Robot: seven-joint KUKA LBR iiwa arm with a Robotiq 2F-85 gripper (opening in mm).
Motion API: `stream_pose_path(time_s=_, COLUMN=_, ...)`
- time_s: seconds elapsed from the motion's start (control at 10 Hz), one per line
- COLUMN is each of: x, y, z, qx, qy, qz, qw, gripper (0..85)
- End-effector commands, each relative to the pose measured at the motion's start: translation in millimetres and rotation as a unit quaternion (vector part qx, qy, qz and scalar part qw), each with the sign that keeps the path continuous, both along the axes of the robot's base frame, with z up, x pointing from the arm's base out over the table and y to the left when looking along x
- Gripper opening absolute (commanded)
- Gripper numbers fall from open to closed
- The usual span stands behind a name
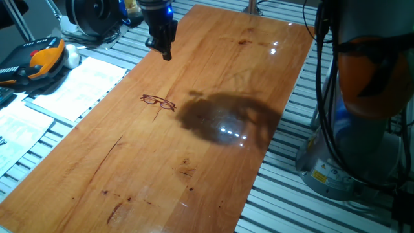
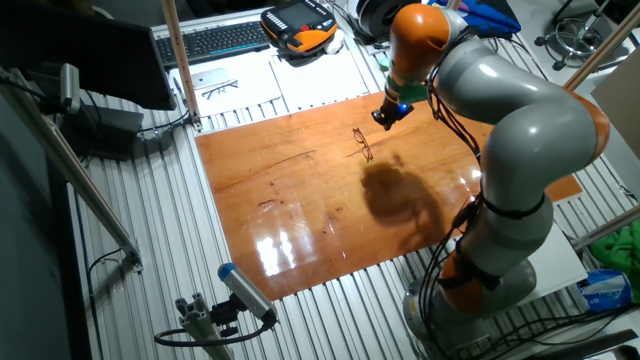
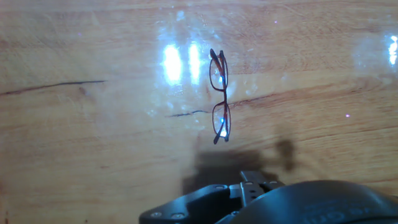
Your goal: Unfold the leg of the glasses (with one hand)
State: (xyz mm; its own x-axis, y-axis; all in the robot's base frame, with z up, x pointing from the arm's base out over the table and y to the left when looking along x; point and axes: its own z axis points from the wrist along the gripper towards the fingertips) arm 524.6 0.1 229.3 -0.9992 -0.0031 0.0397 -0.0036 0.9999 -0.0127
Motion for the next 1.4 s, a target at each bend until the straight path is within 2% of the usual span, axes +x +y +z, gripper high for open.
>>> stream_pose_path(time_s=0.0, x=1.2, y=-0.5, z=-1.2, qx=0.009, qy=0.005, qz=-0.002, qw=0.9999, gripper=0.0)
stream_pose_path(time_s=0.1, x=2.1, y=-0.2, z=-2.0, qx=0.014, qy=0.006, qz=-0.002, qw=0.9999, gripper=0.0)
stream_pose_path(time_s=0.2, x=3.8, y=0.3, z=-3.8, qx=0.027, qy=0.006, qz=-0.001, qw=0.9996, gripper=0.0)
stream_pose_path(time_s=0.3, x=6.9, y=-1.1, z=-6.9, qx=0.054, qy=0.001, qz=0.001, qw=0.9985, gripper=0.0)
stream_pose_path(time_s=0.4, x=9.1, y=-2.9, z=-9.4, qx=0.074, qy=-0.001, qz=-0.004, qw=0.9973, gripper=0.0)
stream_pose_path(time_s=0.8, x=21.1, y=1.9, z=-23.2, qx=0.086, qy=0.011, qz=0.000, qw=0.9962, gripper=0.0)
stream_pose_path(time_s=1.0, x=30.3, y=2.0, z=-34.3, qx=0.094, qy=0.017, qz=0.000, qw=0.9955, gripper=0.0)
stream_pose_path(time_s=1.3, x=39.7, y=-4.3, z=-50.8, qx=0.107, qy=0.010, qz=0.014, qw=0.9942, gripper=0.0)
